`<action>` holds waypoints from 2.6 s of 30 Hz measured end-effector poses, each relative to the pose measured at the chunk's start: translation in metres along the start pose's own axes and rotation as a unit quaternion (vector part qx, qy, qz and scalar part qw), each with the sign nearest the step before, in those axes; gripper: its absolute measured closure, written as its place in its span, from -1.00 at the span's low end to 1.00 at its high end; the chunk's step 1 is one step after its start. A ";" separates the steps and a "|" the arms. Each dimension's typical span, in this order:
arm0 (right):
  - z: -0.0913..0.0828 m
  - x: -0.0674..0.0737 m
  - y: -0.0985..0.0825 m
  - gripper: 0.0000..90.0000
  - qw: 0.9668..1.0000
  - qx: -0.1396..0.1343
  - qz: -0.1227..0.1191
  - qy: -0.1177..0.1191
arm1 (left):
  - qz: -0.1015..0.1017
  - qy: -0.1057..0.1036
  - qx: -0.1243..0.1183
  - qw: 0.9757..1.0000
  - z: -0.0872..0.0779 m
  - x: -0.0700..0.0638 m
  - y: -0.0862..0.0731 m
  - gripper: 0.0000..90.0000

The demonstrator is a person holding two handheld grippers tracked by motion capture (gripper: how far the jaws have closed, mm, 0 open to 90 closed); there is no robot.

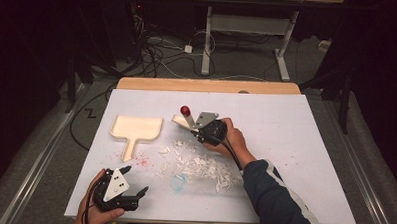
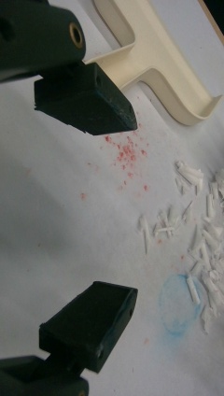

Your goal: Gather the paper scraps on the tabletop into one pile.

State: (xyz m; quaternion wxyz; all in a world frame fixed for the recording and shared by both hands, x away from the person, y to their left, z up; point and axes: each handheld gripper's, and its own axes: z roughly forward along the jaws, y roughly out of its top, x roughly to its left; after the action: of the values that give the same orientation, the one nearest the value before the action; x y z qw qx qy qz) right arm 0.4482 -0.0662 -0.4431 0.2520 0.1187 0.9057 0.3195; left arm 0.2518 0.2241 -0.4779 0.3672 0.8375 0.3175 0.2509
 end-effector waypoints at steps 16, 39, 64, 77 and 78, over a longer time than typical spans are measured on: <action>-0.043 0.044 0.004 0.51 0.986 -0.029 -0.108 0.124 | 0.003 -0.019 0.001 1.000 0.000 0.000 0.000 -0.64; -0.171 0.011 -0.088 0.52 0.988 0.000 0.147 -0.050 | 0.023 -0.017 0.004 1.000 0.003 -0.010 0.006 -0.64; -0.116 0.068 -0.050 0.51 0.983 0.029 0.178 -0.041 | 0.035 -0.033 0.005 0.999 0.011 -0.014 0.012 -0.64; -0.181 0.045 -0.081 0.51 0.977 -0.011 0.209 -0.027 | 0.035 -0.025 0.005 0.999 0.008 -0.015 0.011 -0.64; -0.190 0.046 -0.087 0.51 0.977 -0.012 0.212 -0.034 | 0.035 -0.023 0.004 0.999 0.007 -0.014 0.011 -0.64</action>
State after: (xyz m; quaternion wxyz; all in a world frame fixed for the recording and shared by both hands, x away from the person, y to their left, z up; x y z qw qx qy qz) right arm 0.3038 -0.2144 -0.3894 0.2106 0.3158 0.8469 0.3724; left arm 0.2504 0.2049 -0.4766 0.3623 0.8550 0.2807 0.2426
